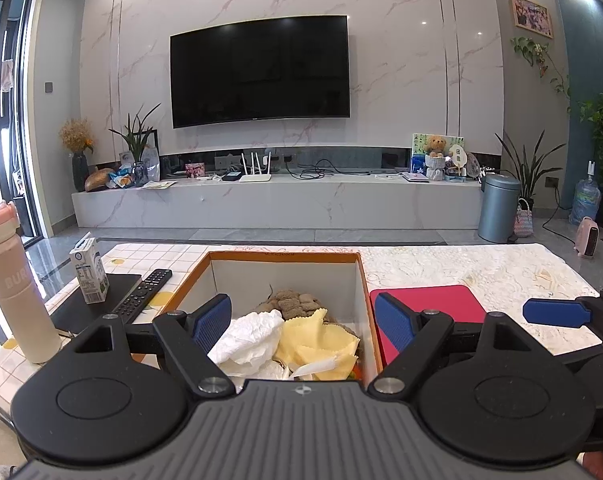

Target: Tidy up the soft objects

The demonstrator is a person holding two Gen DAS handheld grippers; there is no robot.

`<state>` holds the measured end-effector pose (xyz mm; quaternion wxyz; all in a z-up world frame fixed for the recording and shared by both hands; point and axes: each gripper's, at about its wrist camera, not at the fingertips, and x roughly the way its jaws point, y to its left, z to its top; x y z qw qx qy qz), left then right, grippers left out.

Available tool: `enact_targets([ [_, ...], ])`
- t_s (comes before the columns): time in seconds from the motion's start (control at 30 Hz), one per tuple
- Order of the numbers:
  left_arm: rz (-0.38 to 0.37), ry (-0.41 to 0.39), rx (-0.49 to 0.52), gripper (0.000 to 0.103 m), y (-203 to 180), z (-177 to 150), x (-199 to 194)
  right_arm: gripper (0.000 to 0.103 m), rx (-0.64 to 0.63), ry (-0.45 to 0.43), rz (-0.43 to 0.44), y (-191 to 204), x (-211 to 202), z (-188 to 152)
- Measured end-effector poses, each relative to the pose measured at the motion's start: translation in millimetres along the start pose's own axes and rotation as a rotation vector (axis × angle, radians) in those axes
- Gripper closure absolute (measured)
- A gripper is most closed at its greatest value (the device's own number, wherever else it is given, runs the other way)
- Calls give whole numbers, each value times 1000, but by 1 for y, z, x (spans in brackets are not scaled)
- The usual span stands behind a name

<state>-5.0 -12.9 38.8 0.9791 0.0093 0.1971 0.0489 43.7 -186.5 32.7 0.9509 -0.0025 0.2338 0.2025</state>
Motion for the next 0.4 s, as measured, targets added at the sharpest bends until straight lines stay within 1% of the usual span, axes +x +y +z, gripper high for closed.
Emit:
enact_targets([
  [0.3,-3,5,-10,8,1,-1,1,5,2,-2,-5,1,-1,0],
  [0.4,1,-6,1,8,0,-2,0,5,0,-3,-5,2,0,0],
])
